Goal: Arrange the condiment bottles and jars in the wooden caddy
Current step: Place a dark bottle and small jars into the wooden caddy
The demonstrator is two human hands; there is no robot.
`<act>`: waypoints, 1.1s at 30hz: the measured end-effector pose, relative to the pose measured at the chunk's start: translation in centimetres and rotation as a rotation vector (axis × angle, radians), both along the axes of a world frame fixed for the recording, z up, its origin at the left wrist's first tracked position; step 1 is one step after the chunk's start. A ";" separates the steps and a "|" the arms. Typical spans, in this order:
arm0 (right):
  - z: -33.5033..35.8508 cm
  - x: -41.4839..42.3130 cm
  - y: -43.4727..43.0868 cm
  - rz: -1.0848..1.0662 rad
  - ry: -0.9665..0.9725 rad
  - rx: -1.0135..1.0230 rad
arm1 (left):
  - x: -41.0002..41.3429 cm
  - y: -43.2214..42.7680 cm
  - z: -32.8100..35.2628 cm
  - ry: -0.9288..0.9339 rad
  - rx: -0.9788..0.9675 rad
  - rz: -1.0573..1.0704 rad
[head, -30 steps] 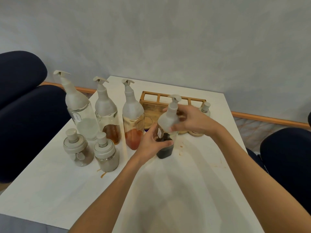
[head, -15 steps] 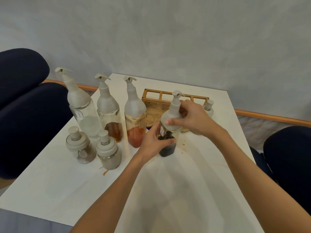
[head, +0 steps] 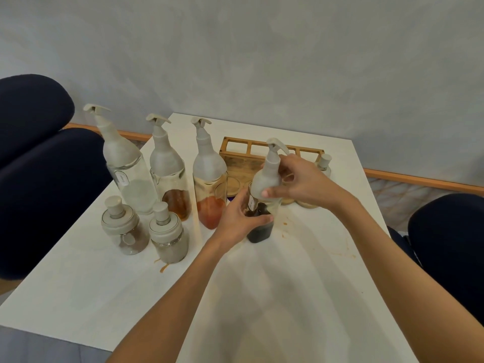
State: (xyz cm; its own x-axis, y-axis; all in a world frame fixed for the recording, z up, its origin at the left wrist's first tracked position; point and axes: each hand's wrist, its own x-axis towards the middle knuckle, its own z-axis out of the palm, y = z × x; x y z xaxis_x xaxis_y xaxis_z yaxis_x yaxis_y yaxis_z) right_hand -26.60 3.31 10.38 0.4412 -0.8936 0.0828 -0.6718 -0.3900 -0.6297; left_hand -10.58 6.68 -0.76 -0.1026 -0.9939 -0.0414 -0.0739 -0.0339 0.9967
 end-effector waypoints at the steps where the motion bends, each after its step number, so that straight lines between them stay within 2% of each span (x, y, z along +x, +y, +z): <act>1: 0.2 -0.2 -0.1 0.009 -0.011 0.046 | 0.0 0.0 0.0 0.001 0.001 -0.002; 4: 0.6 -0.3 0.2 0.059 -0.036 0.158 | 0.1 -0.1 0.0 -0.011 0.011 -0.001; 6: 0.0 0.1 0.5 0.046 -0.005 0.071 | 0.1 0.0 0.0 -0.018 0.003 0.004; 10: -1.8 1.2 1.5 -0.074 -0.091 -0.048 | -0.4 0.6 0.2 -0.062 -0.040 0.063; 13: -3.0 1.7 2.0 -0.159 -0.085 -0.164 | -1.1 1.1 0.3 -0.100 -0.076 0.136; 20: -4.2 2.8 2.8 -0.300 -0.105 -0.209 | -2.7 2.1 0.2 -0.045 -0.132 0.247; 22: -4.0 2.5 2.6 -0.291 -0.116 -0.199 | -2.5 1.9 0.6 -0.092 -0.125 0.225; 24: -3.6 1.7 2.1 -0.223 -0.150 -0.136 | -1.7 1.3 1.1 -0.169 -0.080 0.115; 28: -3.3 1.4 1.4 -0.094 -0.169 0.037 | -0.5 -0.5 1.2 -0.113 0.043 -0.114; 33: -5.3 2.4 0.5 -0.273 -0.256 -0.051 | -1.7 -1.0 0.7 -0.207 0.065 0.020</act>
State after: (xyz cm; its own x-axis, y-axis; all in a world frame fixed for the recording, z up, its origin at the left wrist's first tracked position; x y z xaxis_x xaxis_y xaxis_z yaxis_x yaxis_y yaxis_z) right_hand -24.17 3.76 5.11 0.1464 -0.9672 0.2073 -0.5787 -0.2537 -0.7751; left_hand -12.30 5.66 -0.04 -0.0659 -0.9901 -0.1238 -0.2759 -0.1012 0.9558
